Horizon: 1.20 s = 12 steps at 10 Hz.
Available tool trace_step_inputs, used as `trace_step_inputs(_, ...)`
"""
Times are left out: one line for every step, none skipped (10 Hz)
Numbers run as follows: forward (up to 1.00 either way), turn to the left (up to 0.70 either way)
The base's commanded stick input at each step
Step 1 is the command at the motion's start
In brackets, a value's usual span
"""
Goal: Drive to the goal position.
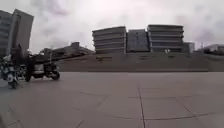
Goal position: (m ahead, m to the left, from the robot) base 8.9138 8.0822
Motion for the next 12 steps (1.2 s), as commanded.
trace_step_inputs(0.7,0.0)
trace_step_inputs(0.7,0.14)
trace_step_inputs(0.7,0.14)
trace_step_inputs(0.7,0.0)
trace_step_inputs(0.7,0.0)
trace_step_inputs(0.7,0.0)
trace_step_inputs(0.7,0.0)
trace_step_inputs(0.7,0.0)
trace_step_inputs(0.7,0.0)
trace_step_inputs(0.7,0.0)
trace_step_inputs(0.7,0.0)
trace_step_inputs(0.7,0.0)
